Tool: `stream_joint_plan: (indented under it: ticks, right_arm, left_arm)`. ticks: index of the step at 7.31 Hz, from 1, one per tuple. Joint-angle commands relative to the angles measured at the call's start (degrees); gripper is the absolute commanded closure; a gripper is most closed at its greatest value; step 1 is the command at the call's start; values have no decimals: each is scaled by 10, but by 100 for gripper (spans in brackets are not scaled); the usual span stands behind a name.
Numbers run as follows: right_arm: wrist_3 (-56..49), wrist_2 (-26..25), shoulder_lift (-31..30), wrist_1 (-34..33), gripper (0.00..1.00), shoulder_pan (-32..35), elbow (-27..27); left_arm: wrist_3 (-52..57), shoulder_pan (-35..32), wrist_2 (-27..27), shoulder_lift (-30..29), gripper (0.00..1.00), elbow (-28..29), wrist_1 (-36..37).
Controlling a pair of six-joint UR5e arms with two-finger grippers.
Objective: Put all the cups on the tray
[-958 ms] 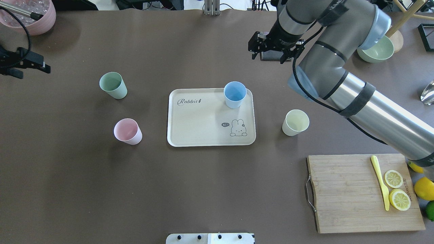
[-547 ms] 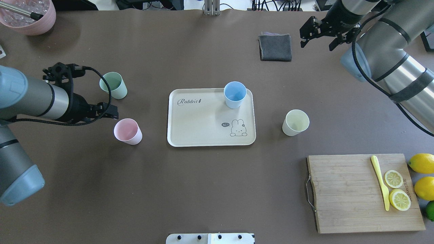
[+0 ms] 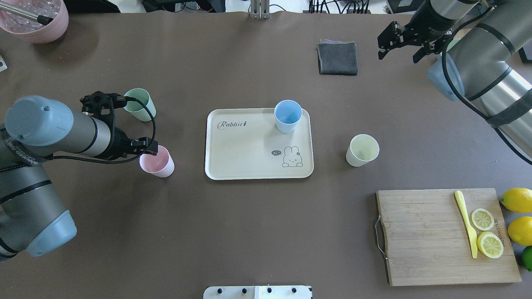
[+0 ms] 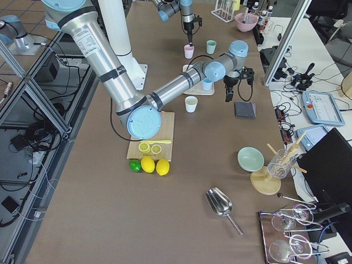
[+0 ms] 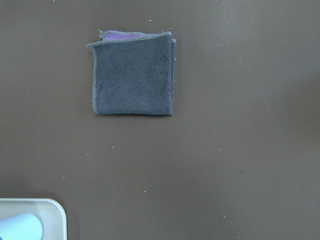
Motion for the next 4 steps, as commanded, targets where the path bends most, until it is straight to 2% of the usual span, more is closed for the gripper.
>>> stream_joint_plan:
  ticks: [1,2,3,4]
  right_arm:
    - [0,-4,0,1,0,0,0]
    - [1,-5,0,1,0,-1,1]
    - [1,-5,0,1,0,-1,1]
    - [1,-5,0,1,0,-1,2]
  left_arm:
    - [3,13,1,0,15,9,-2]
    - [3,19,1,1,15,12,-2]
    - [2,22,1,0,35,14,-2]
    - [2,23,0,-2,70,20,-3]
